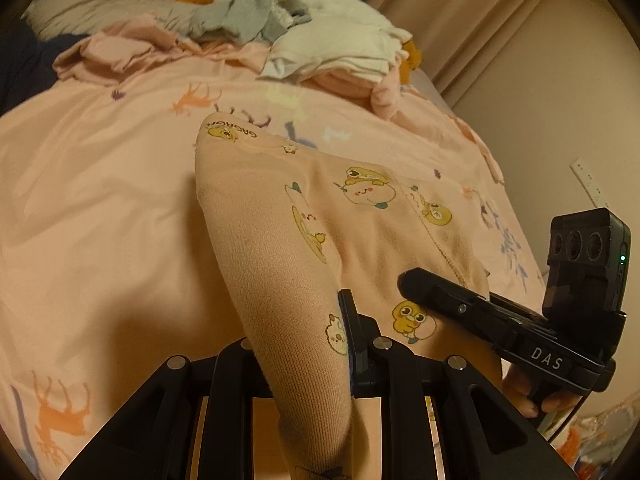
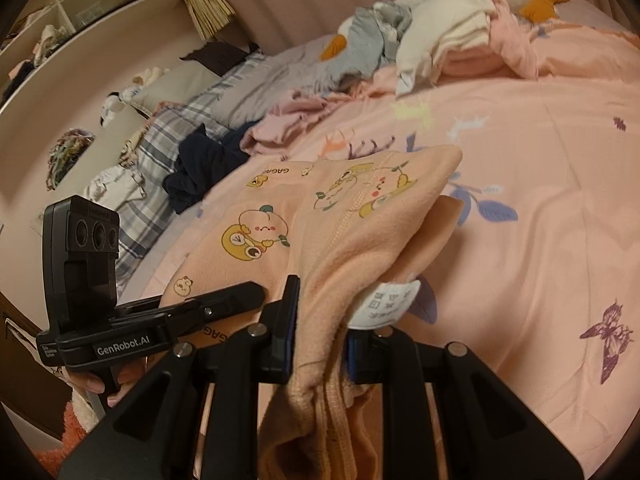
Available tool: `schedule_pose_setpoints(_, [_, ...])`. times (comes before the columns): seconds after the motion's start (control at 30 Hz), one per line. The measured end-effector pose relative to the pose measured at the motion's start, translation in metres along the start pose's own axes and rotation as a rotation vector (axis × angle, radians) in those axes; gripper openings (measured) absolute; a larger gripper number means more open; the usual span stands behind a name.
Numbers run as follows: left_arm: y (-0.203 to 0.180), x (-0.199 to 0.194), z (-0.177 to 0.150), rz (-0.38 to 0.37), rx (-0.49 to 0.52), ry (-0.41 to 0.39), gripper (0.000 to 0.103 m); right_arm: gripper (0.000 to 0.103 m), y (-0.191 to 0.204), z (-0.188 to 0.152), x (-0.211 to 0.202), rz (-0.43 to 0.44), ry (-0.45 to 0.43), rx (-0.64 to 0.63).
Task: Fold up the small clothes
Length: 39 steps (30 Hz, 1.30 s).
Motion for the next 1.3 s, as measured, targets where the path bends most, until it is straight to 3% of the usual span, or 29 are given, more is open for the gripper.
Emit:
schedule_pose_setpoints(0.33, [0.022, 0.03, -0.027, 0.066, -0.012, 0.079, 0.019, 0.02, -0.021, -0.03, 0.037, -0.055, 0.118, 0.016])
schedule_pose_setpoints(0.73, [0.036, 0.02, -0.024, 0.014, -0.141, 0.118, 0.024, 0.032, -0.036, -0.038, 0.038, -0.086, 0.158, 0.059])
schedule_pose_setpoints(0.87, [0.039, 0.003, -0.022, 0.054, -0.143, 0.091, 0.024, 0.034, -0.038, -0.034, 0.02, -0.147, 0.174, 0.026])
schedule_pose_setpoints(1.1, [0.03, -0.02, -0.022, 0.2, -0.019, 0.03, 0.024, 0.034, -0.039, -0.018, -0.016, -0.193, 0.099, -0.012])
schedule_pose_setpoints(1.17, [0.032, -0.03, -0.018, 0.248, 0.002, -0.01, 0.024, 0.034, -0.037, -0.015, -0.023, -0.197, 0.075, -0.026])
schedule_pose_setpoints(1.23, [0.035, -0.049, -0.008, 0.332, 0.032, -0.102, 0.024, 0.033, -0.033, -0.014, -0.027, -0.196, 0.06, -0.044])
schedule_pose_setpoints(1.3, [0.033, -0.061, -0.001, 0.333, 0.029, -0.172, 0.024, 0.031, -0.027, -0.013, -0.028, -0.19, 0.056, -0.056])
Point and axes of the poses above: each gripper's, at about its wrist camera, not at the fingertips, and x roughly the way its jaws point, y to its left, z to its top, the point moved 10 cm from there along x, roughly the way its jaws point, and after that the axes turned 1 degree about -y, right-handed, at the moved point
